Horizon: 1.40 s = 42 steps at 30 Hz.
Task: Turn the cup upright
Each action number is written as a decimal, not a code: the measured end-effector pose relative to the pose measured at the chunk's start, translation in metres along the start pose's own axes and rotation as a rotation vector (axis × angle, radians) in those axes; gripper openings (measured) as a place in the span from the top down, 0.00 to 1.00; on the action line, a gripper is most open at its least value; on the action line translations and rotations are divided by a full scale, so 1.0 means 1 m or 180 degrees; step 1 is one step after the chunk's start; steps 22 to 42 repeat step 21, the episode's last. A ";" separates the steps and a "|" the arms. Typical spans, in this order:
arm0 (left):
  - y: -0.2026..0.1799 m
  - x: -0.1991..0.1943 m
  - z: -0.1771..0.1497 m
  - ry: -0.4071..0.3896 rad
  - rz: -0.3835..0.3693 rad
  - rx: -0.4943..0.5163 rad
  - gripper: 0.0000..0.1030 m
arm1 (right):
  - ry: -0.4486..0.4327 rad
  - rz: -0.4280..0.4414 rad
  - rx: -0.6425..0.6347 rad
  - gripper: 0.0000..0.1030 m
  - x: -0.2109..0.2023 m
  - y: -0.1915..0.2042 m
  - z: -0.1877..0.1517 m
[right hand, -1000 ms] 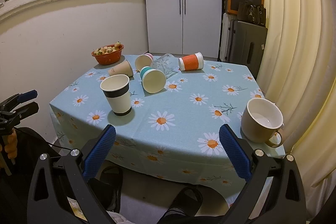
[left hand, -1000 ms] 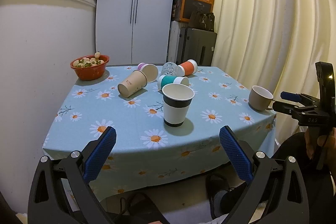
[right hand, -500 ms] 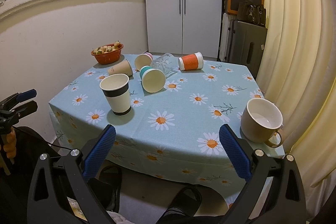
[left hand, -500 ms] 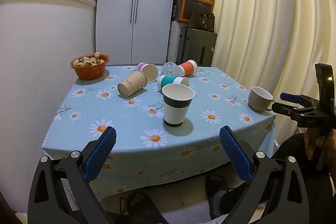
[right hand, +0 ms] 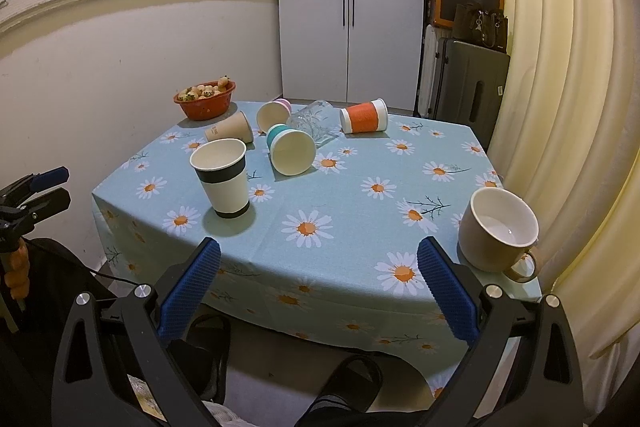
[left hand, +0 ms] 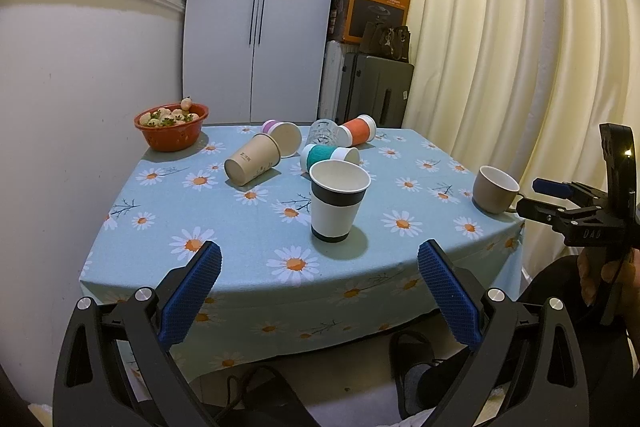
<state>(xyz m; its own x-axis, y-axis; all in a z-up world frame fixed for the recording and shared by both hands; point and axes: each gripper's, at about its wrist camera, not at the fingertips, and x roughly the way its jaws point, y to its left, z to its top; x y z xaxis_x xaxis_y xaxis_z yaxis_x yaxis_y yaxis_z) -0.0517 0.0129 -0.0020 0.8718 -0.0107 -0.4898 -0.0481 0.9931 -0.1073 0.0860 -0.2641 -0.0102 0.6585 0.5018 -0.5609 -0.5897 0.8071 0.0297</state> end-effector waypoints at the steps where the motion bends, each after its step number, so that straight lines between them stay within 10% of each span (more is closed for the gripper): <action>1: 0.000 0.000 0.000 0.0001 -0.0003 0.0000 0.07 | 0.0000 0.0002 0.0000 0.05 0.000 0.000 0.000; 42: 0.000 0.000 -0.001 -0.0011 -0.0024 -0.0023 0.07 | 0.0008 -0.0003 -0.0020 0.05 0.000 -0.003 -0.003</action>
